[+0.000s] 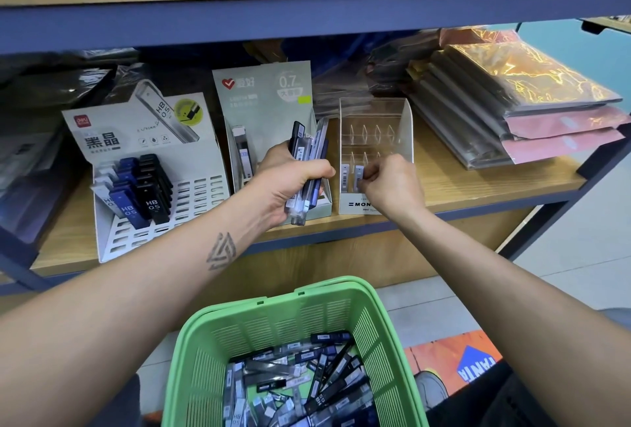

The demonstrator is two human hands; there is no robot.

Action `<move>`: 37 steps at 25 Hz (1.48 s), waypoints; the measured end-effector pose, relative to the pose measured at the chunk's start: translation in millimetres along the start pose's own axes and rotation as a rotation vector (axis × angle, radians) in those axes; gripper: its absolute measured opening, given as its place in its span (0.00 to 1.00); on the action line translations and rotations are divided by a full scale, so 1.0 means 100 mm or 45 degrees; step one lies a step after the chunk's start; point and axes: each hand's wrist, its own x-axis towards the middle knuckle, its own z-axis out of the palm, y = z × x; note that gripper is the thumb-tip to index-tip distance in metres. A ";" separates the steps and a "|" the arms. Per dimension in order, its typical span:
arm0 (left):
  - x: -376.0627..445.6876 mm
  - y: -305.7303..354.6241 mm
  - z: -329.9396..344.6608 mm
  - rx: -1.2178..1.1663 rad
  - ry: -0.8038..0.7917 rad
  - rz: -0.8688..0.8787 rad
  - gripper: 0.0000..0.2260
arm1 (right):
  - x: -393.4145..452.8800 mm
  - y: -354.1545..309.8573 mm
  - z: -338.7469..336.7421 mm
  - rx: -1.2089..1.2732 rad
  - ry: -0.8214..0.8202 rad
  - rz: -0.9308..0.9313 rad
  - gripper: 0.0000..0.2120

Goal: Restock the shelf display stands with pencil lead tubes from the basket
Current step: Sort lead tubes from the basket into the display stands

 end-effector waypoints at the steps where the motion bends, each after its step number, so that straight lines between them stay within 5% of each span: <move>1: 0.00 0.00 0.00 -0.001 -0.001 0.002 0.13 | 0.00 -0.01 0.00 -0.013 0.003 0.014 0.07; 10: 0.00 -0.04 -0.03 -0.083 -0.129 -0.063 0.11 | -0.08 -0.08 -0.12 -0.120 0.130 -0.081 0.07; 12: -0.02 -0.03 -0.05 -0.176 -0.227 -0.112 0.08 | -0.12 -0.18 -0.19 0.059 0.152 -0.192 0.07; 15: -0.06 -0.03 -0.05 -0.282 -0.366 -0.188 0.06 | -0.14 -0.36 -0.28 0.841 -0.218 -0.144 0.07; 17: -0.08 -0.02 -0.06 -0.330 -0.414 -0.221 0.05 | -0.14 -0.39 -0.26 1.077 -0.439 -0.066 0.08; 29: -0.12 0.02 -0.28 -0.495 -0.485 -0.326 0.03 | -0.16 -0.52 -0.13 1.269 -0.716 -0.135 0.13; 37: -0.22 0.12 -0.74 -0.430 -0.188 -0.269 0.05 | -0.27 -0.84 -0.03 1.760 -0.971 0.000 0.14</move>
